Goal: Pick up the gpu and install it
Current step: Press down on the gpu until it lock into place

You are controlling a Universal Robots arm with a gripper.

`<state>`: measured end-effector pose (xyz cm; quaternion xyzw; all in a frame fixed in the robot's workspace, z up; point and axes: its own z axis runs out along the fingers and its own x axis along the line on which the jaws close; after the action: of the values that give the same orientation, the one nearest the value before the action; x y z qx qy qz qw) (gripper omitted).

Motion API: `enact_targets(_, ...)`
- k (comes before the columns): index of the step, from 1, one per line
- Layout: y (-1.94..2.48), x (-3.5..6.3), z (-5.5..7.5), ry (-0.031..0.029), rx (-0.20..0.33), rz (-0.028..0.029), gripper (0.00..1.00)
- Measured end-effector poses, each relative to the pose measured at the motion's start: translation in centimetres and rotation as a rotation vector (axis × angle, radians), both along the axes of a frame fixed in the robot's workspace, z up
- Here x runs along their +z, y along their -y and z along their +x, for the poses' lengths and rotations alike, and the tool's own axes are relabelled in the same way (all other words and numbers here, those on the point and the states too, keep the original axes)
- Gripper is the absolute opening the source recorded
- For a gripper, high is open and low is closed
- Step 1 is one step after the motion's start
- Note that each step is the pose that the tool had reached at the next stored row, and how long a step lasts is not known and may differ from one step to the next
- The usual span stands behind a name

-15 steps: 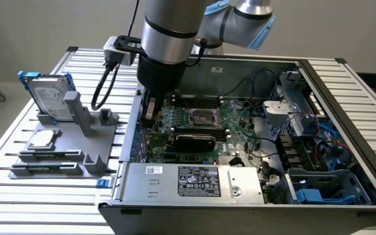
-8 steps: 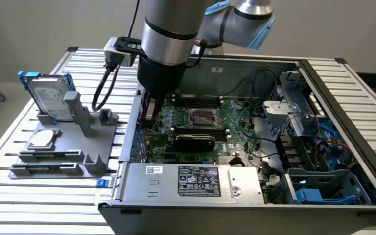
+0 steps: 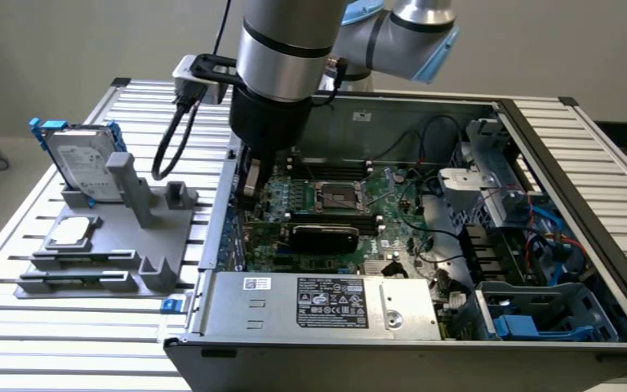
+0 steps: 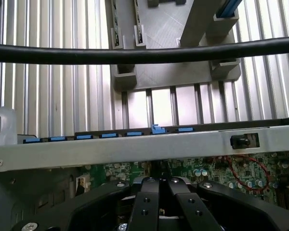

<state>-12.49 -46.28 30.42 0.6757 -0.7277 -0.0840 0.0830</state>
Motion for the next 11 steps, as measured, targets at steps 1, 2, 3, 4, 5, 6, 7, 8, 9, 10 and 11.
enact_targets(1,-0.01,0.04,0.1,0.0001,0.000,0.0002,0.11)
enact_targets(2,-0.01,0.04,0.3,0.0001,0.000,0.0002,0.11)
enact_targets(3,-0.01,0.05,0.4,0.0000,0.000,0.0000,0.11)
enact_targets(4,-0.01,0.05,0.6,0.0000,0.000,0.0000,0.11)
enact_targets(5,-0.02,0.05,0.7,0.0000,0.000,0.0001,0.11)
enact_targets(6,-0.03,0.05,0.9,0.0000,0.000,0.0000,0.11)
enact_targets(7,-0.04,0.05,1.1,0.0000,0.000,-0.0001,0.11)
enact_targets(8,-0.05,0.05,1.3,0.0000,0.000,0.0000,0.11)
enact_targets(9,-0.07,0.05,1.5,0.0001,0.000,0.0000,0.11)
enact_targets(10,-0.08,0.05,1.6,0.0003,0.000,0.0000,0.11)
enact_targets(11,-0.09,0.05,1.8,0.0009,0.000,0.0000,0.11)
